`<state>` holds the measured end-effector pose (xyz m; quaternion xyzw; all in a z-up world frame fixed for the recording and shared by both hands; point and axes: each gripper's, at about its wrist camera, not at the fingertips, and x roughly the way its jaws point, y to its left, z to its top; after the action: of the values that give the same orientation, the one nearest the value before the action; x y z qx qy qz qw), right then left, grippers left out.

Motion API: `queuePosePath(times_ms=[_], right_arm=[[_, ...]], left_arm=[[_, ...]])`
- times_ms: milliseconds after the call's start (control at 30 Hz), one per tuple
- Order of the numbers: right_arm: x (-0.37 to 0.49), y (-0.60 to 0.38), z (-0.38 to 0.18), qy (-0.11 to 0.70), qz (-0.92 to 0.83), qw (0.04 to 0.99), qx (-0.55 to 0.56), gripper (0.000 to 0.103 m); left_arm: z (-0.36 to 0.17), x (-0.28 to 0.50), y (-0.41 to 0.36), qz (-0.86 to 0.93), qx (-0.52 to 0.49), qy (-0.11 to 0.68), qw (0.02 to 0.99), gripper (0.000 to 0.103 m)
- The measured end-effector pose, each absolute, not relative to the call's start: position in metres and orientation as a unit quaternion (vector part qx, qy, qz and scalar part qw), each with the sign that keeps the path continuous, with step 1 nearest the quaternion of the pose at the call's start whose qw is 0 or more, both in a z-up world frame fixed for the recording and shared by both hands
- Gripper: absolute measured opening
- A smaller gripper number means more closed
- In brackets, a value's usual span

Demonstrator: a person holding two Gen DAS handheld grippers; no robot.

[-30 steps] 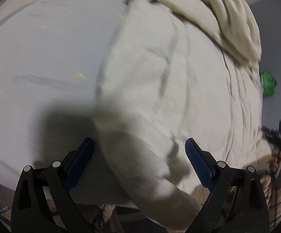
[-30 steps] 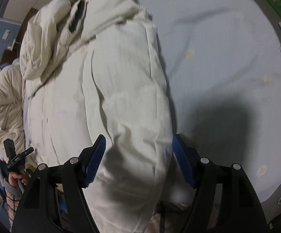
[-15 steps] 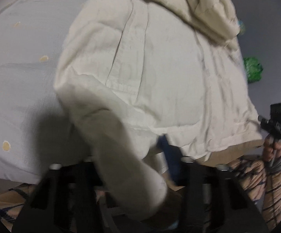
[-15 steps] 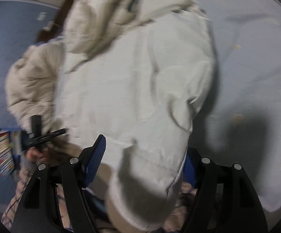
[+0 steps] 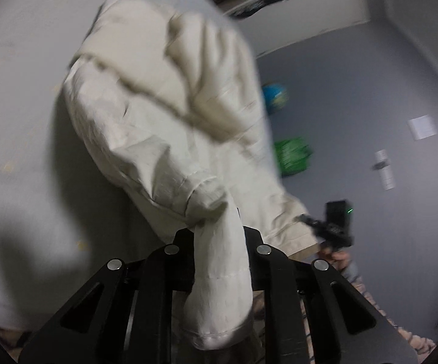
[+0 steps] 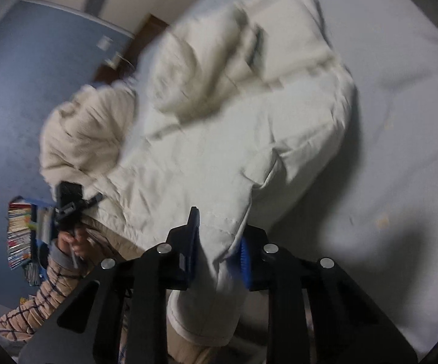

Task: Fold large clothes

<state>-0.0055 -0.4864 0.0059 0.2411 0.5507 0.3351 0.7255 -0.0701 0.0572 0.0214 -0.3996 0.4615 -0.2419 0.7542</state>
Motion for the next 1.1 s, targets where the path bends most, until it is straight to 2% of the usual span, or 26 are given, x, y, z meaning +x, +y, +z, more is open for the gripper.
queuePosePath(times_ms=[533,1100], right_arm=[[0.071,-0.495,0.047,0.373,0.333,0.735,0.457,0.020],[0.151,-0.514,0.023,0.298,0.272,0.722,0.563,0.020]], left_arm=[[0.088,-0.007,0.079,-0.298,-0.413,0.332,0.794,0.016],[0.081,0.073,0.113,-0.291,-0.488,0.273,0.777,0.016]])
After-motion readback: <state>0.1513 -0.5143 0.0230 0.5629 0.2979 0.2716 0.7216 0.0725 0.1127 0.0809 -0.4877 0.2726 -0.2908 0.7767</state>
